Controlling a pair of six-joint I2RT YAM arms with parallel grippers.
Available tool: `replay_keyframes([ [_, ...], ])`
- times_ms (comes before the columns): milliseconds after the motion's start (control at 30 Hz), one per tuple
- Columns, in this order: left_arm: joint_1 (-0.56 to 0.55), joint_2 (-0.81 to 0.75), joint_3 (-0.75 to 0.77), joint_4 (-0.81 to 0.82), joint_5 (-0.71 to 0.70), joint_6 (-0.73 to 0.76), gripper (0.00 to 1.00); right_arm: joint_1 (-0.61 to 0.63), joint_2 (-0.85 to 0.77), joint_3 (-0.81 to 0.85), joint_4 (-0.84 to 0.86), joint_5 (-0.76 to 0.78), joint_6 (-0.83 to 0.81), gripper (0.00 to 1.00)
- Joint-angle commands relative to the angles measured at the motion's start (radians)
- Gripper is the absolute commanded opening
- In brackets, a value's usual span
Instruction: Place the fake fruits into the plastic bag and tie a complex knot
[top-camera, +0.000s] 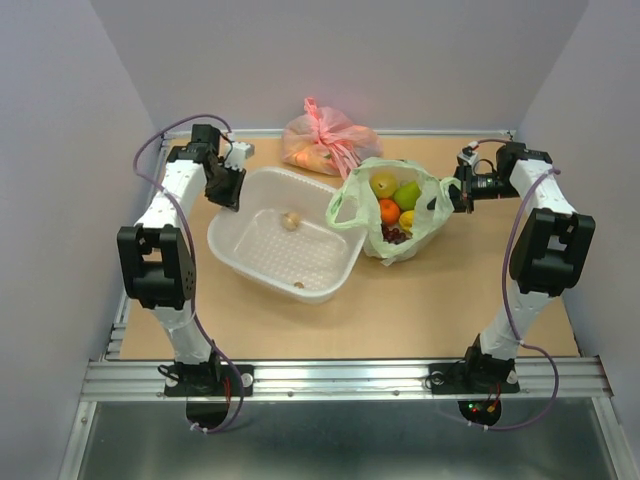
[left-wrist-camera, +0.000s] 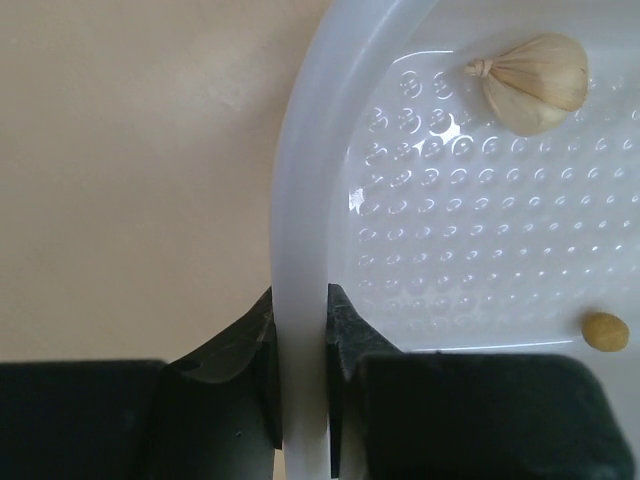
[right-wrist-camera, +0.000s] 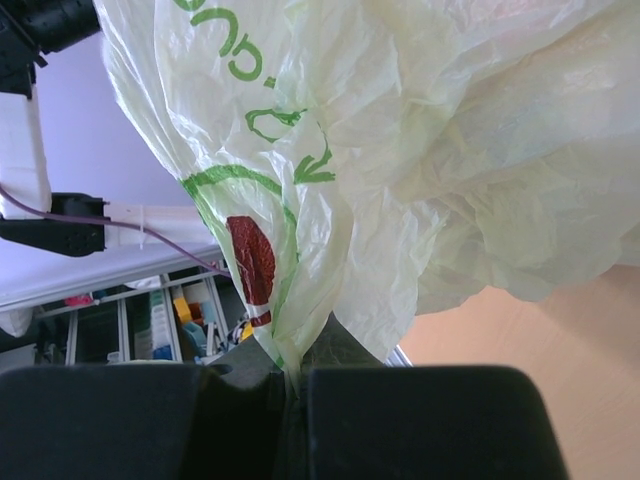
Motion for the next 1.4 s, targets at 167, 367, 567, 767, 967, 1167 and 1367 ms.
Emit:
replay_keyframes([
  [167,0.176,-0.082,0.189,0.1,-0.345,-0.585,0.0,-0.002,0.004,0.097,0.0,0.001,0.014,0.0],
  [367,0.226,-0.059,0.254,0.093,-0.591,-0.761,0.0,-0.002,0.008,0.114,-0.005,0.016,0.019,0.0],
  [567,0.32,-0.003,0.268,0.131,-0.476,-0.802,0.0,-0.002,0.001,0.105,-0.009,0.047,0.016,0.0],
  [767,0.357,0.068,0.268,0.171,-0.416,-0.768,0.62,-0.002,0.001,0.099,-0.02,0.073,-0.006,0.0],
  [967,0.357,0.054,0.271,0.182,-0.315,-0.728,0.99,-0.002,0.004,0.091,-0.029,0.087,-0.039,0.0],
  [1167,0.337,-0.166,0.118,0.362,-0.013,-0.576,0.99,-0.002,0.016,0.09,-0.054,0.069,-0.084,0.0],
  [1367,0.195,-0.442,-0.096,0.467,0.393,-0.176,0.99,-0.002,0.024,0.097,-0.078,0.064,-0.125,0.0],
])
